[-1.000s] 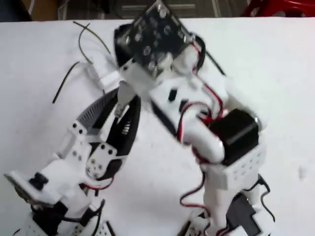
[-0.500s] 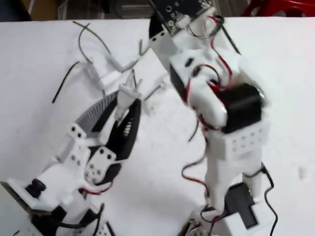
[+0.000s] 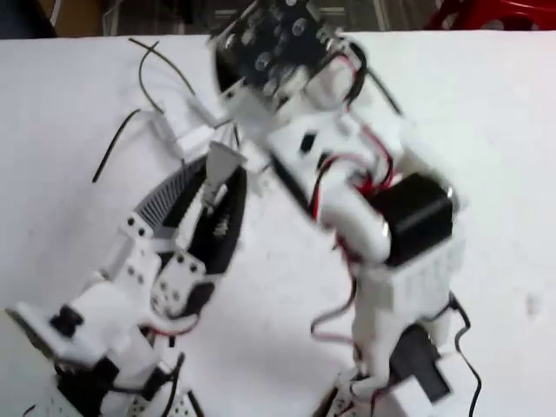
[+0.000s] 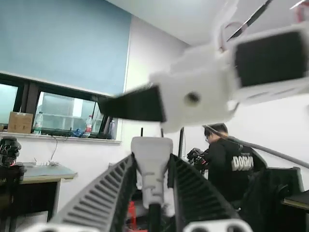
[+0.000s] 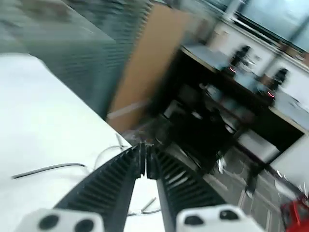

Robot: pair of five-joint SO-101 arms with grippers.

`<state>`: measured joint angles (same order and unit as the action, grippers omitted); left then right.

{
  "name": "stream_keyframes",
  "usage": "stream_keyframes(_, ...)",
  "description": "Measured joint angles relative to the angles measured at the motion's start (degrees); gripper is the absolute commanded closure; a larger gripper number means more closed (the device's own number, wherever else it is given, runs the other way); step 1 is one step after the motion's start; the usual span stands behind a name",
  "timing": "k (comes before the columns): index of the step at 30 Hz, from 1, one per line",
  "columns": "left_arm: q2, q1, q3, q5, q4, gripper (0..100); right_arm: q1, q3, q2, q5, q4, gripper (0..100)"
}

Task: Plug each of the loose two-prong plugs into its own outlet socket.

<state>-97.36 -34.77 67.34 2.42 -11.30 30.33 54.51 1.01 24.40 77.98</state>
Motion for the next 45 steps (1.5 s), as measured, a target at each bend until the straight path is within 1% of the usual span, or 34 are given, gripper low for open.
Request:
stream_keyframes(4, 0.4, 0.2, 0.0, -0.2, 0.0, 98, -6.4, -0.5, -6.9, 0.1, 0.0, 97.9)
stream_keyframes(7, -0.1, 0.2, 0.0, -0.3, 0.0, 98, -9.8, -0.2, -7.0, 0.0, 0.0, 97.9)
stream_keyframes(12, -0.1, 0.2, 0.2, -0.3, 0.0, 98, -10.2, 5.7, -6.4, 0.0, 0.0, 97.9)
stream_keyframes(14, -0.3, 0.2, 1.0, -0.3, 0.0, 98, -8.1, 9.2, -4.0, 0.0, 0.2, 97.9)
stream_keyframes(16, -0.2, 0.2, 1.6, -0.3, 0.2, 98, -4.1, 12.1, -0.5, 0.4, 1.5, 97.9)
stream_keyframes(21, -0.3, 0.2, 1.7, -0.3, 0.3, 98, 10.9, 12.7, 4.9, 5.4, 6.4, 97.9)
stream_keyframes(22, -0.3, 0.2, 1.7, -0.3, 0.3, 98, 12.6, 12.0, 5.2, 5.8, 6.9, 97.9)
stream_keyframes(24, -0.3, 0.2, 1.7, -0.3, 0.3, 98, 13.5, 9.5, 5.3, 6.2, 7.2, 97.9)
stream_keyframes(25, -0.3, 0.2, 1.7, -0.3, 0.3, 98, 13.2, 7.6, 5.3, 6.3, 7.2, 97.9)
stream_keyframes(28, 0.4, 0.3, 1.8, -0.1, 0.3, 98, 9.1, 0.3, 5.2, 6.2, 4.4, 97.9)
stream_keyframes(32, 0.8, -0.1, 2.4, -0.1, 0.2, 98, 1.2, -10.2, 5.5, 6.2, -2.7, 97.9)
stream_keyframes(37, -0.4, 0.2, 1.8, -0.2, 0.4, 98, -7.6, -20.8, 5.0, 6.2, -6.4, 97.9)
stream_keyframes(40, 0.5, 0.0, 2.0, -0.5, 0.5, 98, -9.1, -21.6, 5.2, 6.2, -6.6, 97.9)
stream_keyframes(45, -0.3, 3.3, 2.0, -0.5, 0.5, 98, -10.7, -17.3, 5.1, 6.2, -6.6, 97.9)
